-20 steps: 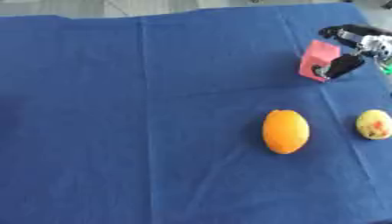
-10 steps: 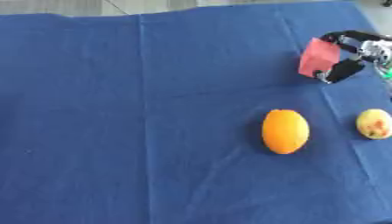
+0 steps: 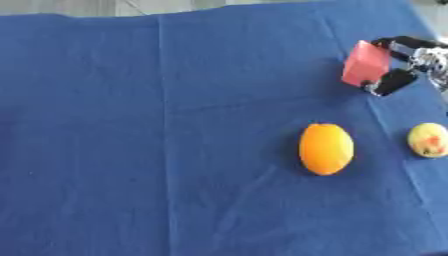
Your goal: Pick up the objects with one hand, pass them to the other hand, and then place them into the box on the other side of the table.
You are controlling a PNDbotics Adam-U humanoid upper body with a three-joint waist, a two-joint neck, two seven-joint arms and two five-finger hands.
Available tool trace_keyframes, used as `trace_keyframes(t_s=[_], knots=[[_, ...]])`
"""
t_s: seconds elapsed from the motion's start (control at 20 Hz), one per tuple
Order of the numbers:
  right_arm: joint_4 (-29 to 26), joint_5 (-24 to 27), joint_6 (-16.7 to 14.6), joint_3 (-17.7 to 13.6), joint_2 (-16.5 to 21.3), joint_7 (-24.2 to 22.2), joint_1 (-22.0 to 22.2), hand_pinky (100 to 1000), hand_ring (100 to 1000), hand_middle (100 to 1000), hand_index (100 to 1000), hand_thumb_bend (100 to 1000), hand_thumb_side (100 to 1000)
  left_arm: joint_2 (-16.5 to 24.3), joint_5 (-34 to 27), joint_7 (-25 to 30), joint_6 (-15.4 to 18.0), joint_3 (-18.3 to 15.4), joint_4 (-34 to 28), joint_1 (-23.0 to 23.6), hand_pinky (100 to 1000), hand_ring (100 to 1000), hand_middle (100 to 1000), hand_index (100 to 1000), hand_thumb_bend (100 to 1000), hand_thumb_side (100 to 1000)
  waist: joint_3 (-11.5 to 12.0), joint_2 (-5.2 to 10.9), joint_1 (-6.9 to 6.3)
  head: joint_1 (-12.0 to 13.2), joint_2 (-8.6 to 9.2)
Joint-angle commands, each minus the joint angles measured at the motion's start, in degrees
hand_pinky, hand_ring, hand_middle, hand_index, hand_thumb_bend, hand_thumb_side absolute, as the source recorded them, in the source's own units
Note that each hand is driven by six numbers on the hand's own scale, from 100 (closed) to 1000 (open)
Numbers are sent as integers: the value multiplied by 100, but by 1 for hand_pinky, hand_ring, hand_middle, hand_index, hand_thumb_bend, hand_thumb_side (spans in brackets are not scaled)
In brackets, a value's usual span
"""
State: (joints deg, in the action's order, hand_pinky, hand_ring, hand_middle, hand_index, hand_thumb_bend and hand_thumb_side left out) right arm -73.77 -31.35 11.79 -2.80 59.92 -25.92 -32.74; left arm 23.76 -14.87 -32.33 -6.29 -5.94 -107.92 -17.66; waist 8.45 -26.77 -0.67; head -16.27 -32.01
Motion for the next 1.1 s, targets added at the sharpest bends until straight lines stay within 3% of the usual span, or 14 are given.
trace_keyframes(t_s=[0.05,0.15,0.3,0.45,0.7,0.95,1.1], knots=[[-34,63,18,-102,240,126,-22,966,921,808,926,100,172,125,11,-7,-9,-30,-99,-32,769,739,760,895,314,908,-22,104,-6,-12,85],[-90,169,51,-107,229,281,-19,950,885,708,846,100,105,122,20,-7,-14,-27,-96,-29,770,739,759,894,312,909,-34,107,-7,-8,79],[-227,329,163,-85,216,681,-8,918,798,541,689,100,100,122,25,-5,-17,-25,-97,-21,770,739,759,894,312,908,-49,123,-10,-11,52],[-446,530,299,-38,224,1113,33,889,706,450,555,100,100,144,31,-5,-16,-32,-107,3,769,736,757,893,312,906,-84,167,-18,-15,-9],[-1157,1187,759,24,193,1684,192,854,652,449,550,100,100,224,54,-13,-23,-47,-117,60,769,735,758,893,311,900,-188,320,-36,30,-163],[-2163,2458,1326,32,-67,2124,454,842,628,455,555,100,100,416,105,29,-53,-29,-132,113,770,736,758,893,310,891,-319,523,-69,188,-319],[-2820,2944,1565,109,-325,2484,579,836,614,461,562,100,209,613,135,70,-76,-5,-148,94,771,737,759,893,311,877,-406,670,-107,281,-428]])
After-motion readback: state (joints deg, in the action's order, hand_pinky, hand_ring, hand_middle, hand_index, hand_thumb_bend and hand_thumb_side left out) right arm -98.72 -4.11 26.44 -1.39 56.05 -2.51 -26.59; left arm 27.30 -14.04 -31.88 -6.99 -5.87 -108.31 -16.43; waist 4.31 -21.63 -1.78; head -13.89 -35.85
